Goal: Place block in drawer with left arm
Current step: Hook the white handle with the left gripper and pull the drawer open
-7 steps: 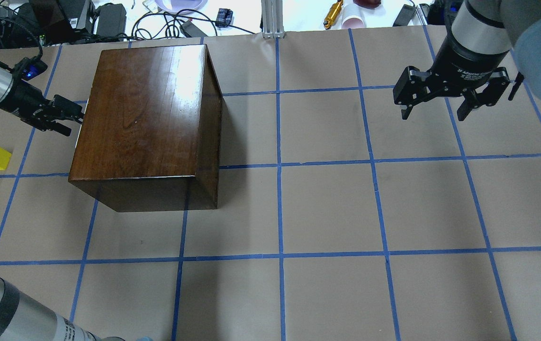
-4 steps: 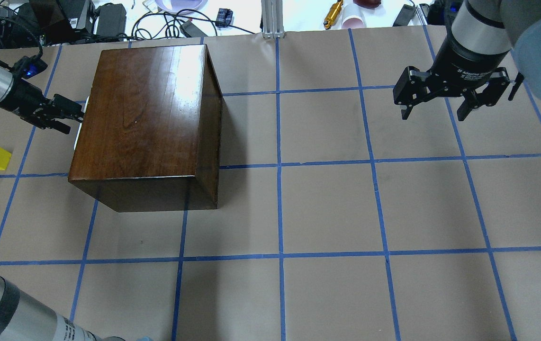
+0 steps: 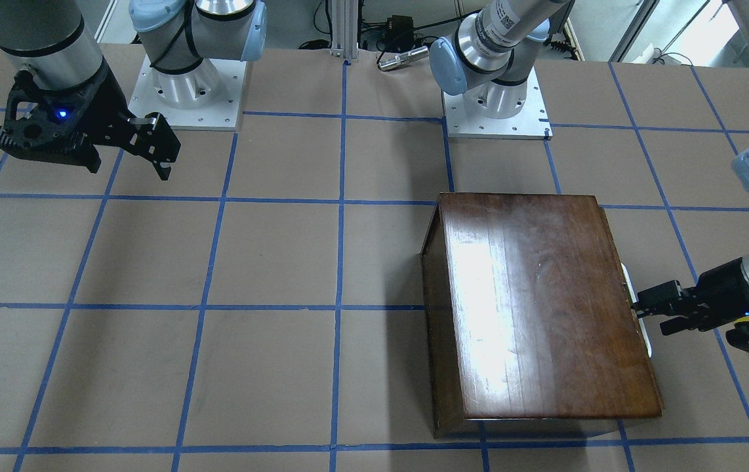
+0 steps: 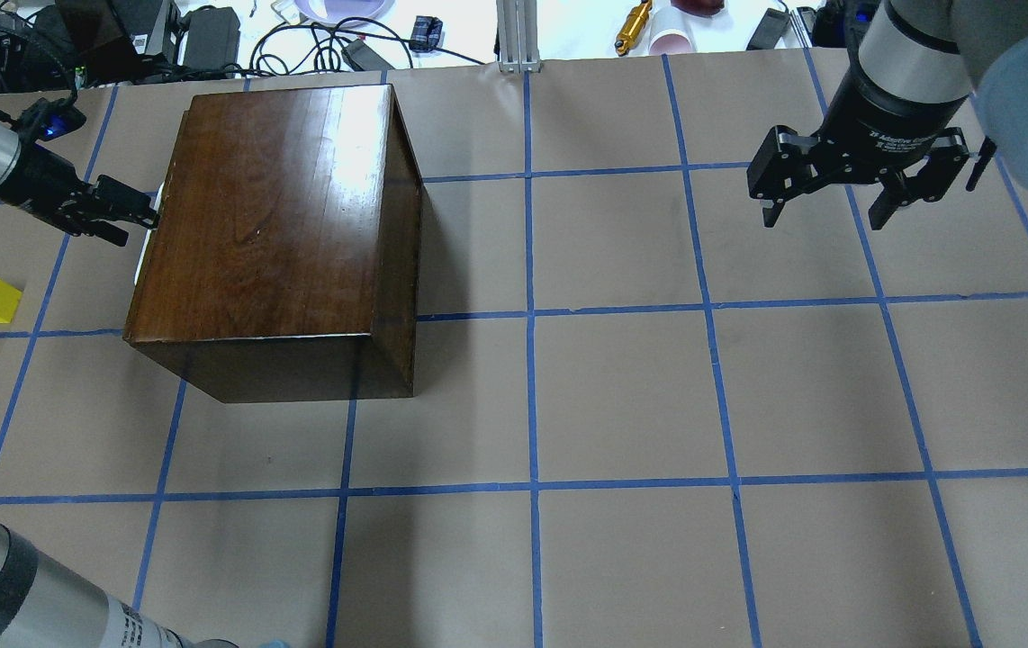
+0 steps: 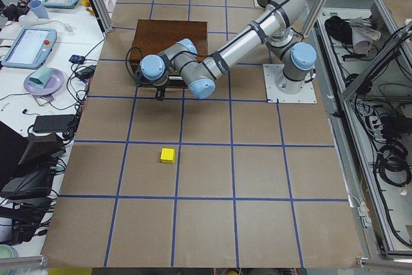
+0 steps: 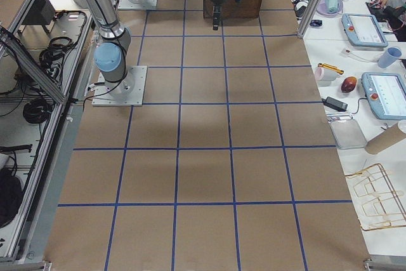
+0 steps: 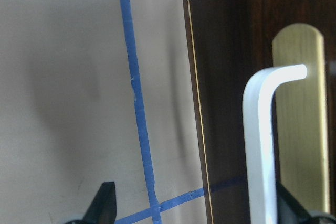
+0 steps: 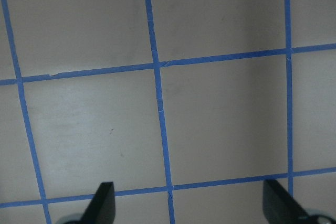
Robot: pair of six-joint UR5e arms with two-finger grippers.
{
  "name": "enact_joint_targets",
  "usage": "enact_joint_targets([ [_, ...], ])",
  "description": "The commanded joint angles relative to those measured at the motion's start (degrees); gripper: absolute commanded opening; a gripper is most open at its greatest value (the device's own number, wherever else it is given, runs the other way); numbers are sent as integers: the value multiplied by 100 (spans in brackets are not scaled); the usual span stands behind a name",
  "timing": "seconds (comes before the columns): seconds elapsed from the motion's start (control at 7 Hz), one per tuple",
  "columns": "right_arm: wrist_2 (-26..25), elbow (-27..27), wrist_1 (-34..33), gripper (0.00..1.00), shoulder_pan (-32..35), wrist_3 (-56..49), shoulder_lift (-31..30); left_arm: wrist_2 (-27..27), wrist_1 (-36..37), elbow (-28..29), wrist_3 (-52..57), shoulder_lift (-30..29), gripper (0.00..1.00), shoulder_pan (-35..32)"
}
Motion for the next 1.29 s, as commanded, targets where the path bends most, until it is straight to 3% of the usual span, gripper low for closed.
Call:
enact_joint_targets([
  [0.0, 0, 0, 0, 100, 2, 0, 0, 155, 99, 14, 263, 4, 100, 7],
  [1.14, 0, 0, 0, 100, 2, 0, 0, 701, 205, 374, 722, -137, 100, 16],
])
